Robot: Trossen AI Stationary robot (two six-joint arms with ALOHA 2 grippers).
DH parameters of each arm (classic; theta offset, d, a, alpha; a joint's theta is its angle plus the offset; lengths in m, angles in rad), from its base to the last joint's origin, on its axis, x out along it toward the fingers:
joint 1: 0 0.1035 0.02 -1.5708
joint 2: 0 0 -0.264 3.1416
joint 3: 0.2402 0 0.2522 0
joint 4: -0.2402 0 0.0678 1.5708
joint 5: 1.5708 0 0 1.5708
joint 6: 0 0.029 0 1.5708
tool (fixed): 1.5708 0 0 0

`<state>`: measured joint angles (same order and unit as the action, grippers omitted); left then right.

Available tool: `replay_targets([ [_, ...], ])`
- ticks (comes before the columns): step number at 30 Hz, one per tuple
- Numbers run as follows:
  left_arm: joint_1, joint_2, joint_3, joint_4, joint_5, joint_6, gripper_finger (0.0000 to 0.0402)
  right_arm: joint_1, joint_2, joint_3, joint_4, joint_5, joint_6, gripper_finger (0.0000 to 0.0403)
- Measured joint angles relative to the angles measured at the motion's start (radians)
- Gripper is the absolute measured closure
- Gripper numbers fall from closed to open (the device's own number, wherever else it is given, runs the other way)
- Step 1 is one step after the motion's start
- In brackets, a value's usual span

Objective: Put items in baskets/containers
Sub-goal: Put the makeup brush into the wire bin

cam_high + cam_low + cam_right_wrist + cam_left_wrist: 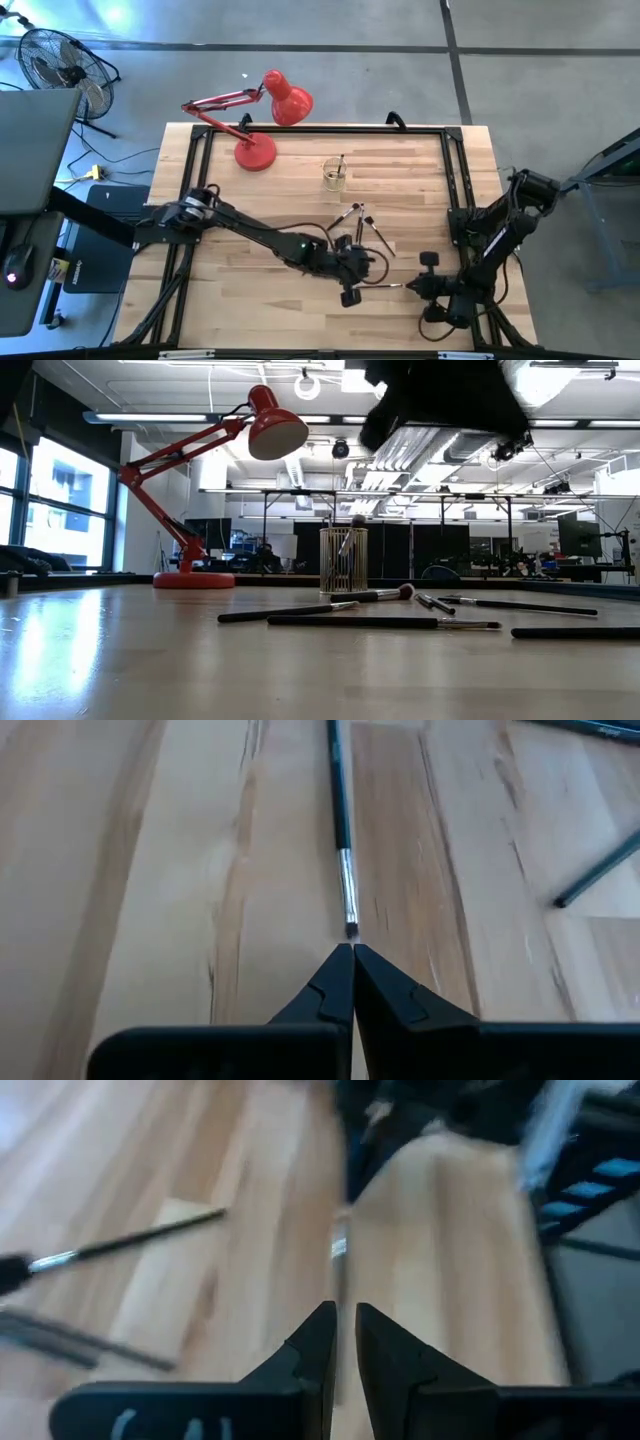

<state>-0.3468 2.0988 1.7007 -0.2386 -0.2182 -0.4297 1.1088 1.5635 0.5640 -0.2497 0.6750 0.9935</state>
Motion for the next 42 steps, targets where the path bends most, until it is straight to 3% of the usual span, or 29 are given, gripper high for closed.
replay_targets([
  [8, 0.001, 0.021, 0.014, 0.067, 0.085, 0.005, 0.0362, 0.004, -0.004, -0.004, -0.008, -0.048, 0.060, 0.0364],
  [16, 0.029, 0.019, 0.014, 0.067, 0.078, 0.005, 0.0362, 0.004, -0.004, -0.004, -0.008, -0.035, 0.051, 0.0303],
  [25, 0.040, 0.019, 0.014, 0.056, 0.078, 0.005, 0.0362, -0.026, -0.004, -0.004, 0.031, 0.010, -0.082, 0.0269],
  [31, 0.039, 0.019, 0.013, 0.056, 0.079, 0.005, 0.0362, -0.103, 0.008, -0.004, 0.061, -0.117, -0.165, 0.0294],
  [38, 0.040, 0.019, 0.013, 0.027, 0.078, 0.005, 0.0362, -0.148, 0.031, -0.004, 0.132, -0.161, -0.258, 0.0391],
  [42, 0.040, 0.019, 0.013, -0.119, 0.071, -0.041, 0.0362, -0.184, 0.032, -0.004, 0.159, -0.178, -0.301, 0.0388],
])
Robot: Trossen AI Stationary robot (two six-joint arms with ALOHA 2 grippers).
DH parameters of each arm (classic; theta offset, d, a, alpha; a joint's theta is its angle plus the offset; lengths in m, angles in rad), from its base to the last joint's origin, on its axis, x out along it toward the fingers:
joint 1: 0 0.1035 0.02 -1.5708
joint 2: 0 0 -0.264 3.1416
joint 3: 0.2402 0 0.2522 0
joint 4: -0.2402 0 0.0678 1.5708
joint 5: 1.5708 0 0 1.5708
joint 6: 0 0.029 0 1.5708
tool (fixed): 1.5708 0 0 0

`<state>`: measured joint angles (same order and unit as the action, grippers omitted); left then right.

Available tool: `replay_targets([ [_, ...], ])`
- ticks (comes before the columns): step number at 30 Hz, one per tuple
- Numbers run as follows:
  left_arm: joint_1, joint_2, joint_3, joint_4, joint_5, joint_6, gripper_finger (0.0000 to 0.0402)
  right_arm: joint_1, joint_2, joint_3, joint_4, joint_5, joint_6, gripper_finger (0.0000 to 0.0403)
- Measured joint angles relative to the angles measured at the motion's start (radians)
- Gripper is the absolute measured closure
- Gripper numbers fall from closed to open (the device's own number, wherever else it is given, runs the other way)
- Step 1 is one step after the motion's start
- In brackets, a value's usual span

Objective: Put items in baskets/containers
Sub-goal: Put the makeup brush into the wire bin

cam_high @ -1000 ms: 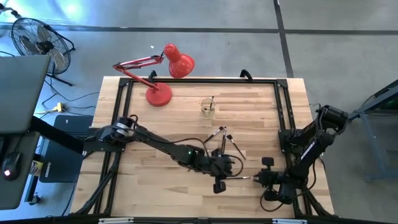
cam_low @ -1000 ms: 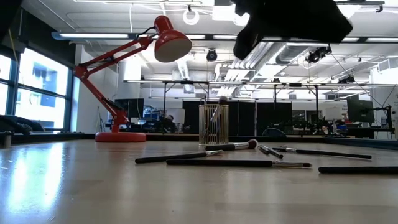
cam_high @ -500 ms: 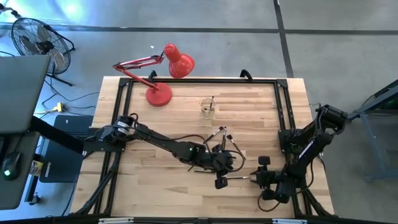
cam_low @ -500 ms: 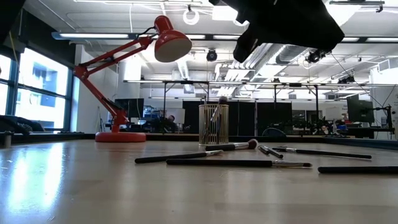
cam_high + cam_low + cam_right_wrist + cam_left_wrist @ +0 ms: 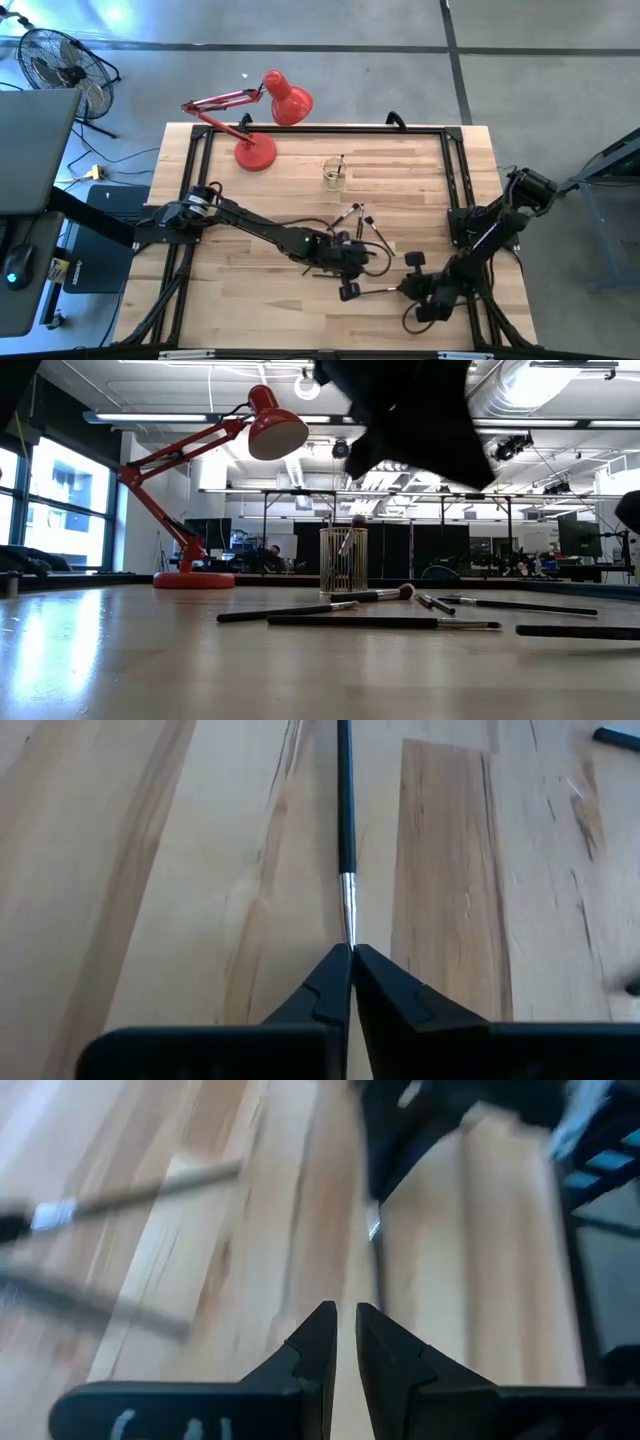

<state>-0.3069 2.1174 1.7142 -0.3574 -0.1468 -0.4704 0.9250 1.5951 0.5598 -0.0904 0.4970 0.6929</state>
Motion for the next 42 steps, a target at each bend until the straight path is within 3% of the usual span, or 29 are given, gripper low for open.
replay_targets([
  [5, -0.011, 0.000, -0.001, -0.206, -0.006, -0.094, 0.0362, -0.052, 0.000, 0.000, 0.035, -0.041, -0.048, 0.0398],
  [11, -0.084, 0.000, -0.001, -0.309, -0.126, -0.128, 0.0362, -0.104, 0.002, -0.001, 0.078, -0.050, -0.048, 0.0400],
  [16, -0.127, 0.000, -0.001, -0.429, -0.167, -0.159, 0.0362, -0.169, 0.007, -0.003, 0.143, -0.044, -0.098, 0.0402],
  [21, -0.158, -0.040, -0.112, -0.446, -0.177, -0.201, 0.0362, -0.265, 0.007, -0.005, 0.204, -0.111, -0.104, 0.0402],
  [25, -0.182, -0.164, -0.302, -0.260, -0.176, -0.240, 0.0362, -0.322, 0.018, 0.006, 0.245, -0.186, -0.093, 0.0402],
  [31, -0.190, -0.370, -0.592, 0.085, -0.182, -0.257, 0.0362, -0.347, 0.093, 0.064, 0.246, -0.202, -0.132, 0.0402],
  [34, -0.167, -0.384, -0.627, 0.205, -0.184, -0.217, 0.0362, -0.363, 0.130, 0.092, 0.248, -0.191, -0.148, 0.0402],
  [42, -0.059, -0.346, -0.587, 0.192, -0.054, -0.083, 0.0362, -0.401, 0.136, 0.093, 0.282, -0.127, -0.181, 0.0403],
])
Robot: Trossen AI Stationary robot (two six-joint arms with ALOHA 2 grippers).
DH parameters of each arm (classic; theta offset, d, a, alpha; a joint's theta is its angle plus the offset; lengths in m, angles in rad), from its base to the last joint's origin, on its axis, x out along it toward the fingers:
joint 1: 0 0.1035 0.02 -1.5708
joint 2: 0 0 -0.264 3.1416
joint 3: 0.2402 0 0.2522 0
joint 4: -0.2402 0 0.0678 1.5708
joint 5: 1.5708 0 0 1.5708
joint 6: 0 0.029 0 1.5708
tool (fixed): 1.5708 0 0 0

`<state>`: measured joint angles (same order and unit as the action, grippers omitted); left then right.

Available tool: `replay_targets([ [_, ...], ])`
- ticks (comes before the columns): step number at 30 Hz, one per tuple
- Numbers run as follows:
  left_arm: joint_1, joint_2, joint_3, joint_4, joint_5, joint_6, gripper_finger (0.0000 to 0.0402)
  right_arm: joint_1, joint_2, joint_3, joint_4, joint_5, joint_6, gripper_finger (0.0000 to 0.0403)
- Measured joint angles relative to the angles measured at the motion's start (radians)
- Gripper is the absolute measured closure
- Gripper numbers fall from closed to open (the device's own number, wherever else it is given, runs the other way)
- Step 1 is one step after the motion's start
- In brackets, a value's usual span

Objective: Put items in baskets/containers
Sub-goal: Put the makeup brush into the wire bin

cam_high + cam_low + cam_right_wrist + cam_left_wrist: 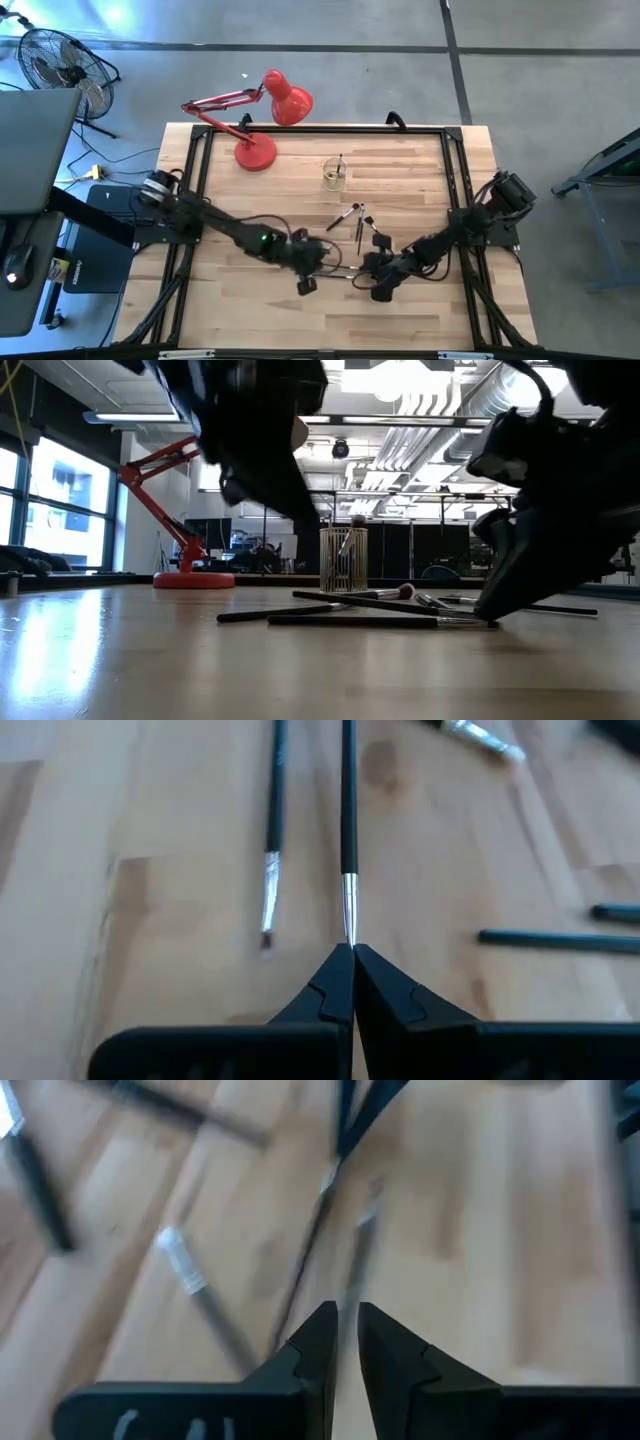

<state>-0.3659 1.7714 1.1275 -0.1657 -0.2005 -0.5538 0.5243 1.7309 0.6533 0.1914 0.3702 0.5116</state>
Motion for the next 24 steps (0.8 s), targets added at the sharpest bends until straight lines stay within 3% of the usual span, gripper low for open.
replay_targets([
  [6, 0.066, -0.005, 0.023, 0.002, 0.121, 0.079, 0.0356, -0.022, 0.001, -0.001, 0.009, 0.000, 0.003, 0.0403],
  [10, 0.102, 0.000, 0.020, 0.000, 0.205, 0.082, 0.0323, -0.036, 0.001, -0.001, 0.016, -0.012, 0.003, 0.0403],
  [17, 0.117, 0.055, 0.056, -0.010, 0.196, 0.206, 0.0248, -0.046, 0.000, -0.001, 0.031, -0.039, -0.012, 0.0403],
  [24, 0.116, 0.147, 0.219, -0.223, 0.187, 0.347, 0.0232, -0.055, -0.001, 0.000, 0.095, -0.043, -0.023, 0.0403],
])
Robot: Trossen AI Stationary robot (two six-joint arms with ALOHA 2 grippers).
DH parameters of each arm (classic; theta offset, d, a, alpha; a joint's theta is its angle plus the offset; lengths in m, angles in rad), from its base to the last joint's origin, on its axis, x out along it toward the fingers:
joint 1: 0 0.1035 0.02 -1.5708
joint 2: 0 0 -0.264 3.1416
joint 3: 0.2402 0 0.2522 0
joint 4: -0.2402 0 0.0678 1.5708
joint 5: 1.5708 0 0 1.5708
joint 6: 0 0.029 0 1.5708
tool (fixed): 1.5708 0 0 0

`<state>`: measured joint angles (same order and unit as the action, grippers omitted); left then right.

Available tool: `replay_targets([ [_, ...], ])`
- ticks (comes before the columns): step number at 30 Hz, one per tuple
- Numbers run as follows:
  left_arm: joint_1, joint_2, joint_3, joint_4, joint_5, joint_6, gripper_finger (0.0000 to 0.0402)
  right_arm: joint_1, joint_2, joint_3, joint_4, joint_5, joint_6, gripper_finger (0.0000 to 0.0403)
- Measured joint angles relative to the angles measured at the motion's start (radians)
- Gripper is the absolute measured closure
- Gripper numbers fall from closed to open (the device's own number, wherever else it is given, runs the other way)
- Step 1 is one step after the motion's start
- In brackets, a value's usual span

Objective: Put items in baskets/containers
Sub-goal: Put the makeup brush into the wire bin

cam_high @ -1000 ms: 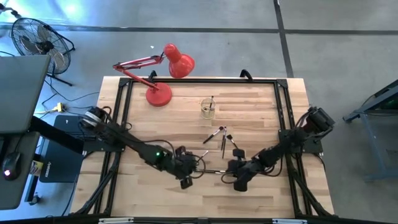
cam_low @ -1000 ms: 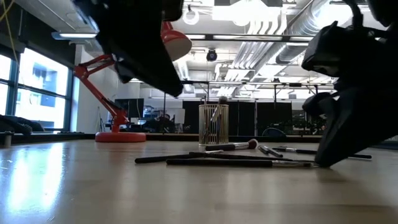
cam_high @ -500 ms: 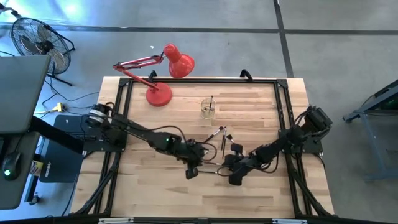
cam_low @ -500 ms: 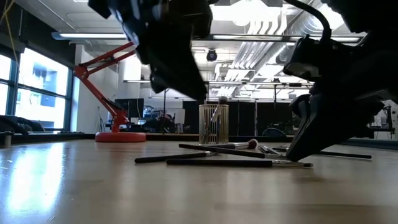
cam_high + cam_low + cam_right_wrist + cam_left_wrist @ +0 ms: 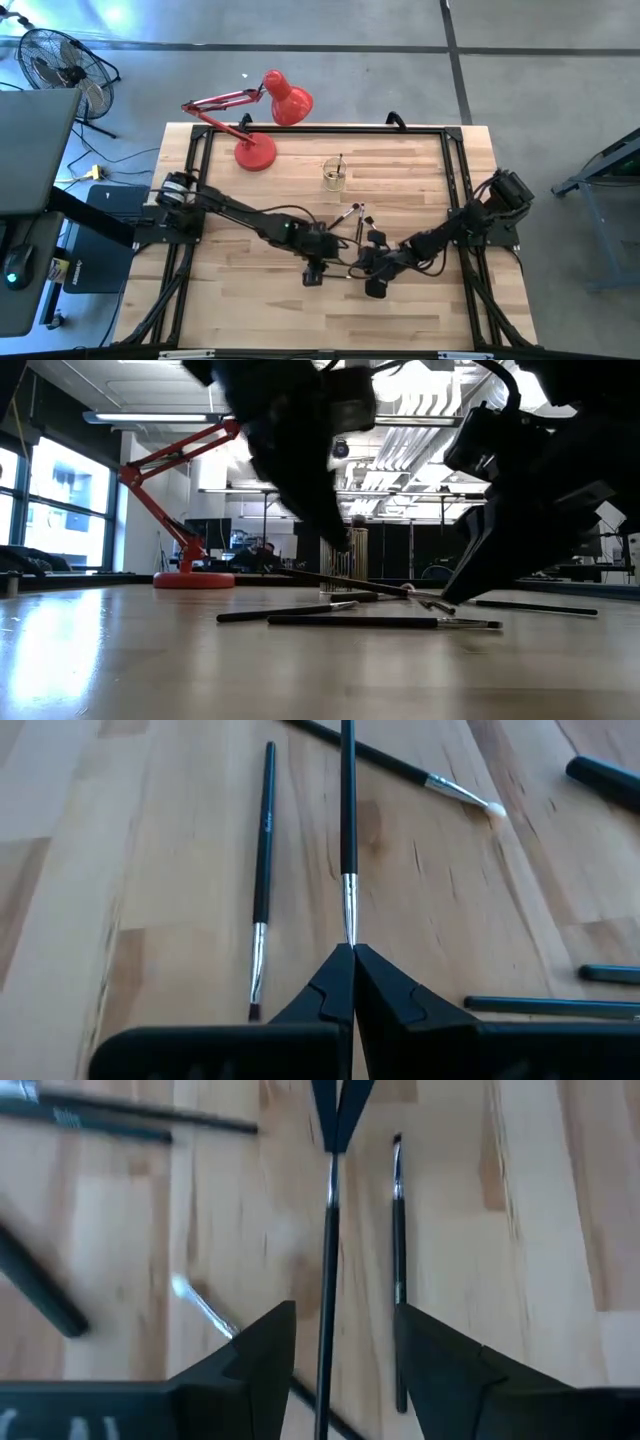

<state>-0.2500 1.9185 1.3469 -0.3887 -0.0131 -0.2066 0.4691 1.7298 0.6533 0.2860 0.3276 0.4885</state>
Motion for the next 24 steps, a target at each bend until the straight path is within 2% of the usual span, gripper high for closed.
replay_targets([
  [8, 0.002, 0.149, 0.231, -0.242, -0.004, 0.100, 0.0232, -0.005, 0.000, 0.000, 0.005, -0.021, -0.026, 0.0403],
  [11, 0.002, 0.188, 0.280, -0.318, -0.004, 0.109, 0.0231, -0.005, 0.000, 0.000, 0.009, -0.021, -0.026, 0.0403],
  [24, 0.002, 0.210, 0.306, -0.350, -0.004, 0.109, 0.0231, -0.004, -0.011, 0.000, 0.030, -0.036, -0.026, 0.0403],
])
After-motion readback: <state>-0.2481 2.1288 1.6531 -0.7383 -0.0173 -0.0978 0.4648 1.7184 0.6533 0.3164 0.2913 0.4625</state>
